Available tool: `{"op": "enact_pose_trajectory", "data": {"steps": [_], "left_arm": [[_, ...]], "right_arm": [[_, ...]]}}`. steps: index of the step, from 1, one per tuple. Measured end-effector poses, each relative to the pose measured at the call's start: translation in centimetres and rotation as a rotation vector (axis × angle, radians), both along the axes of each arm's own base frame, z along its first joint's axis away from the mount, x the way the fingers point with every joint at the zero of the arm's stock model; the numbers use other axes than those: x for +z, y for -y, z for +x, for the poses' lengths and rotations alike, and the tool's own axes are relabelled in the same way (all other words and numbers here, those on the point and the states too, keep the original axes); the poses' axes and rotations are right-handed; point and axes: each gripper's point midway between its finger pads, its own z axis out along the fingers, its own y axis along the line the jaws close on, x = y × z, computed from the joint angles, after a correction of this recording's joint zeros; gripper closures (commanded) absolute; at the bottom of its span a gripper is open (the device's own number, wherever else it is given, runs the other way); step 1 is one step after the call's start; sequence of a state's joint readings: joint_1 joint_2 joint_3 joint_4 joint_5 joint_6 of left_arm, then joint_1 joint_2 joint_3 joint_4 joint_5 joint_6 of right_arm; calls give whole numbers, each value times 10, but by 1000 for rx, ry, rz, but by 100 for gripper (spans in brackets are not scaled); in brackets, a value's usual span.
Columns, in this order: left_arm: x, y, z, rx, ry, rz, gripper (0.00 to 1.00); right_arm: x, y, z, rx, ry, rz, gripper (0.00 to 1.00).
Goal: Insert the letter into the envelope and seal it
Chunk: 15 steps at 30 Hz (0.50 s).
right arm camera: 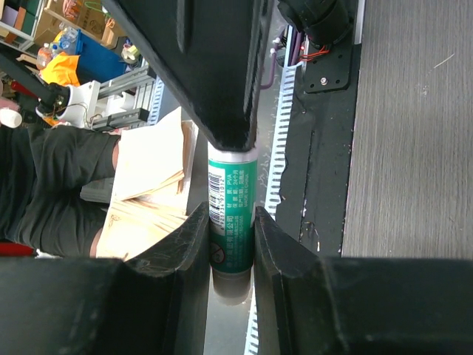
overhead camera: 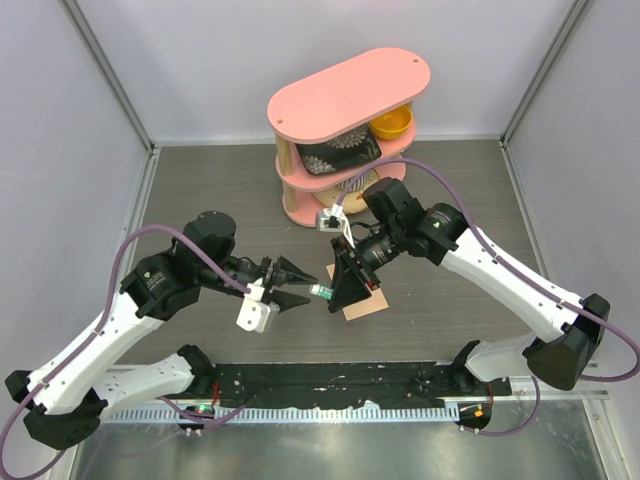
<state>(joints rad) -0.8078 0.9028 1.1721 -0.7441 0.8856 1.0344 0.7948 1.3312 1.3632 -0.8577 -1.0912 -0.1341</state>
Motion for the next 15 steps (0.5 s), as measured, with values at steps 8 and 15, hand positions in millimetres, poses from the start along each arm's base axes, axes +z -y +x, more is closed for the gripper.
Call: {"op": "enact_pose_trajectory", "data": {"steps": [8, 15], "left_arm": [[-13, 4, -2, -29, 49, 49, 67], [-13, 5, -3, -39, 71, 50, 73]], "right_arm": [[-3, 0, -3, 10, -6, -13, 99], [-4, 0, -5, 17, 1, -17, 99]]}}
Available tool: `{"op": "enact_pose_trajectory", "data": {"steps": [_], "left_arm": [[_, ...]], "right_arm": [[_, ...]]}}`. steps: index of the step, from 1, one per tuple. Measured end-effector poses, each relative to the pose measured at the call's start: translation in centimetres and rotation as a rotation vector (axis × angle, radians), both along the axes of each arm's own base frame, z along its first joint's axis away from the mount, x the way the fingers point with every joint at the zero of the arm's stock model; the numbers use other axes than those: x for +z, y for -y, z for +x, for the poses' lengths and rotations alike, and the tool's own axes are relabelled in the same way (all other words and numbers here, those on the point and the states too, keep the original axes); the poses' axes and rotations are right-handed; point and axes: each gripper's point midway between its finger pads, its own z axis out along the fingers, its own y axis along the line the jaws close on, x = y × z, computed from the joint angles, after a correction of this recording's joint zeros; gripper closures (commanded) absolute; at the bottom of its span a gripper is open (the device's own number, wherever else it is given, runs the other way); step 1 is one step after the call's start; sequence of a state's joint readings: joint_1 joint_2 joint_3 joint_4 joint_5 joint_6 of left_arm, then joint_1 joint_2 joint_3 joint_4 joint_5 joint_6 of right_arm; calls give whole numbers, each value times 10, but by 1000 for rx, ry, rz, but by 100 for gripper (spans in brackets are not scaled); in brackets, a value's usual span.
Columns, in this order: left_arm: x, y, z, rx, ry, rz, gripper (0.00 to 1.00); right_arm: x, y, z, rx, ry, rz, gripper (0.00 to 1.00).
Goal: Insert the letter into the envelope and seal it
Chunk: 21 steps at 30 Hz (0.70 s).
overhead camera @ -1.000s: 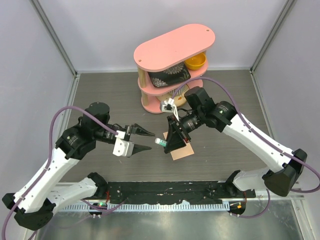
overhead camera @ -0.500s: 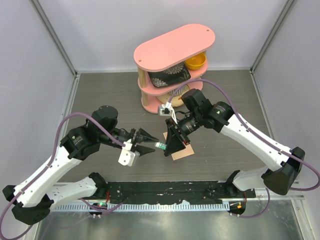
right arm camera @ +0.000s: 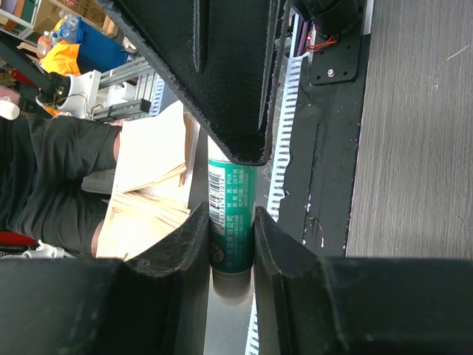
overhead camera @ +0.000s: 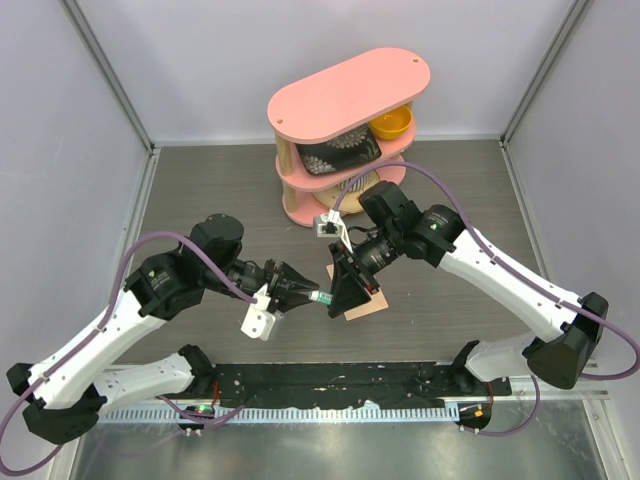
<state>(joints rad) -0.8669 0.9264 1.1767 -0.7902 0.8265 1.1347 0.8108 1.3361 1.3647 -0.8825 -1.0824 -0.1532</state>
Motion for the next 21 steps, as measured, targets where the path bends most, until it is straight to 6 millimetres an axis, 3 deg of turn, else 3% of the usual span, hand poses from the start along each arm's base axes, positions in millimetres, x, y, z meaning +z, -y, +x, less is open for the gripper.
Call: {"op": "enact_pose_trajectory", "data": {"steps": [5, 9, 21], "left_arm": [[1, -1, -3, -2, -5, 13, 85], [4, 0, -4, 17, -44, 18, 100], [12, 11, 7, 347, -612, -23, 100]], "right_arm": [[0, 0, -2, 6, 1, -1, 99], [5, 0, 0, -3, 28, -7, 99], [13, 10, 21, -86, 304, -49, 99]]}}
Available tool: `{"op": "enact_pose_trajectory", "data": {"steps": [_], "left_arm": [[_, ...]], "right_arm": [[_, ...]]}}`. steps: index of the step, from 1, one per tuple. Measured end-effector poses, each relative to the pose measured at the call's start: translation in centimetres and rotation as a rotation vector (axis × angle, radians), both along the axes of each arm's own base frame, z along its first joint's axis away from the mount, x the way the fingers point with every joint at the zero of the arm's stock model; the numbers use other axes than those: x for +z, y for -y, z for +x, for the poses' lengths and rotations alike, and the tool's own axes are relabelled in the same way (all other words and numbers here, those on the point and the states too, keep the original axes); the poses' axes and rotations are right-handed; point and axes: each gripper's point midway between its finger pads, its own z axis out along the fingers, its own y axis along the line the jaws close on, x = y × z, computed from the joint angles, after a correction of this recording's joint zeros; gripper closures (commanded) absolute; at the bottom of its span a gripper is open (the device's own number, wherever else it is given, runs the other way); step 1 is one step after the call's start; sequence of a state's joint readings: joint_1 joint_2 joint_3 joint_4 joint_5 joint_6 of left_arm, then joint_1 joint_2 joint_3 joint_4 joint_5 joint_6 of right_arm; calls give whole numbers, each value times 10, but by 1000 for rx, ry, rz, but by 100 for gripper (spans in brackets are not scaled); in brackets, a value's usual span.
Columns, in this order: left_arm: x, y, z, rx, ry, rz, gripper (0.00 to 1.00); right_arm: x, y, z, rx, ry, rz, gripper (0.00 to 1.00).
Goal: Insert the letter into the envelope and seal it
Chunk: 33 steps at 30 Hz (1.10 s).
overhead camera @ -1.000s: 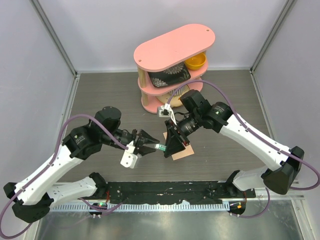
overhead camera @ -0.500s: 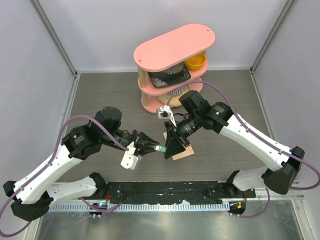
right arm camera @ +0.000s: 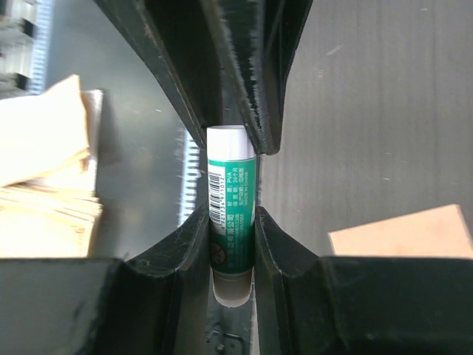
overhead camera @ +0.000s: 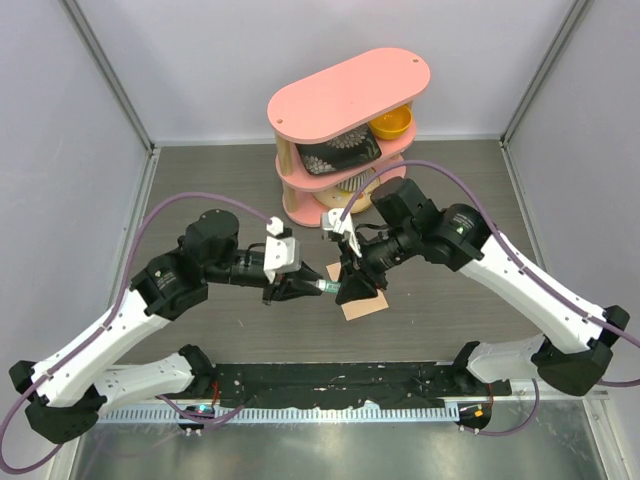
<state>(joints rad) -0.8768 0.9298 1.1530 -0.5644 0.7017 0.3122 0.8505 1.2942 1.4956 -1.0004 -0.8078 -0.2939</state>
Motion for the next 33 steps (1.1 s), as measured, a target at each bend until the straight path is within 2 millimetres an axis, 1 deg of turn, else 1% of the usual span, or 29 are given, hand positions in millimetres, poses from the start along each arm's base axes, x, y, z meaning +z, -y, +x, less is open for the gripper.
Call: {"op": "enact_pose_trajectory", "data": {"steps": [3, 6, 8, 12, 13, 15, 19, 21, 22, 23, 25, 26, 28, 30, 31, 33], "left_arm": [[-1, 5, 2, 82, -173, -21, 100], [3, 8, 7, 157, -336, -50, 100], [4, 8, 17, 225, -470, -76, 100], [3, 11, 31, 314, -804, -106, 100], [1, 12, 35, 329, -891, -110, 100], [-2, 15, 39, 352, -1040, -111, 100], [-13, 20, 47, 406, -1240, -89, 100], [-16, 19, 49, 432, -1317, -87, 85], [-15, 19, 50, 436, -1333, -91, 76], [-14, 18, 52, 435, -1338, -100, 53], [-10, 14, 57, 426, -1312, -132, 36], [-7, 12, 60, 421, -1283, -154, 31], [0, 1, 70, 421, -1193, -207, 30], [6, -11, 76, 430, -1095, -249, 30], [13, -18, 78, 428, -1009, -277, 30], [23, -25, 69, 377, -868, -304, 30]], "right_arm": [[-1, 4, 4, -5, 138, -17, 99], [2, 7, 11, -10, 308, -24, 99], [5, 8, 18, -26, 426, -25, 99], [10, 9, 35, -73, 678, -27, 99], [9, 11, 41, -85, 751, -43, 99], [6, 15, 50, -106, 839, -80, 99], [-4, 21, 64, -108, 1021, -169, 99], [-6, 21, 66, -105, 1071, -188, 99], [-5, 21, 67, -111, 1082, -193, 99], [-3, 21, 68, -121, 1086, -192, 99], [-1, 19, 70, -145, 1072, -174, 99], [1, 16, 70, -159, 1044, -146, 99], [3, 12, 69, -174, 979, -103, 99], [4, 12, 68, -204, 848, -50, 99], [5, 11, 68, -218, 788, -26, 99], [6, 9, 64, -229, 680, 15, 99]]}}
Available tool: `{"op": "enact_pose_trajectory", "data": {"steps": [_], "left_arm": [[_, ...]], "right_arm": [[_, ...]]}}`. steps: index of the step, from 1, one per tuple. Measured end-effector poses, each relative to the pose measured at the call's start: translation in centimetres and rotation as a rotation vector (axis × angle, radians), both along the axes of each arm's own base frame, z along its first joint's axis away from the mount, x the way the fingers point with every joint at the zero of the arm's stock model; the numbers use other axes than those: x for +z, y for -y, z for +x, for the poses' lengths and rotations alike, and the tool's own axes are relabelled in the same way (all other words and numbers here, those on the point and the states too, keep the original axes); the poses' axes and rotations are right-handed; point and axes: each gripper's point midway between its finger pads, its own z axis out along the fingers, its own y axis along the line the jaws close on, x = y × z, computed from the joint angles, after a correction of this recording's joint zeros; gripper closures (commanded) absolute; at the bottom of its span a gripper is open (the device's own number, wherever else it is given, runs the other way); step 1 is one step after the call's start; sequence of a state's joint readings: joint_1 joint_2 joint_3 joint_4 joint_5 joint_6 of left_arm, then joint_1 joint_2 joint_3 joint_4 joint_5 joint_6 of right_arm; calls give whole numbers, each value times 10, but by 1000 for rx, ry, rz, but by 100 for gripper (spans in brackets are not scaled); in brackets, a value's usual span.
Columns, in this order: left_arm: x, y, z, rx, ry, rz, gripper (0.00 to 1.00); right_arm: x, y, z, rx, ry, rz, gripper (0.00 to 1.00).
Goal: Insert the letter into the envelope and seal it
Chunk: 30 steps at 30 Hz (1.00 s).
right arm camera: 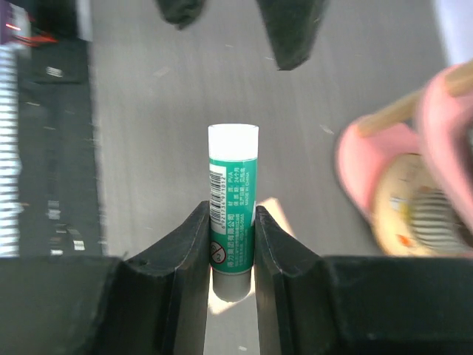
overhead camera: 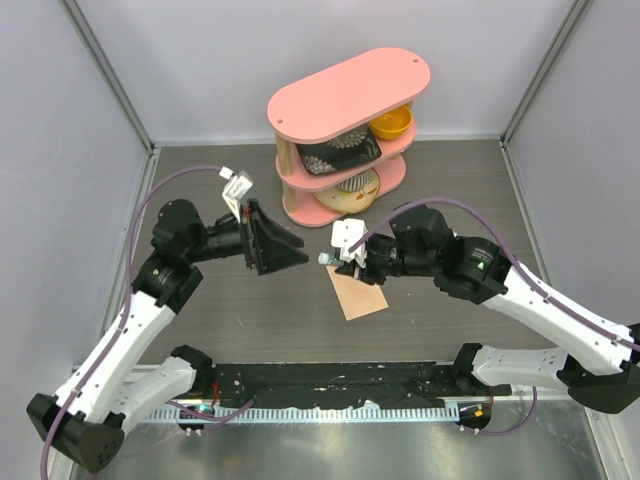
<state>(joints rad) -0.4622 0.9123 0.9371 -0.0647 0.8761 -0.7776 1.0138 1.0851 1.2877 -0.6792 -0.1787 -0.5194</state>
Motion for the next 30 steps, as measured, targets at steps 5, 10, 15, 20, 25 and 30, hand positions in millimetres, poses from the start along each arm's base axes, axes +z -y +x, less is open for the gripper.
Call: {"op": "enact_pose_trajectory", "data": {"steps": [5, 10, 15, 20, 25, 30], "left_arm": [[5, -11, -35, -153, 482, 19, 30], [-14, -18, -50, -269, 843, 88, 36], [-31, -16, -64, -385, 1071, 134, 46], [-44, -12, -79, -504, 1290, 186, 51], [-41, -10, -85, -545, 1404, 205, 59], [-36, -7, -84, -551, 1453, 226, 65]], "right_arm": [[-5, -17, -38, 119, -283, 81, 99], [-12, -31, -68, 220, -525, 92, 99], [-17, -38, -87, 271, -708, 77, 99], [-14, -38, -98, 294, -828, 78, 99], [-12, -37, -99, 289, -888, 84, 99], [-12, -38, -100, 285, -921, 82, 99]]}}
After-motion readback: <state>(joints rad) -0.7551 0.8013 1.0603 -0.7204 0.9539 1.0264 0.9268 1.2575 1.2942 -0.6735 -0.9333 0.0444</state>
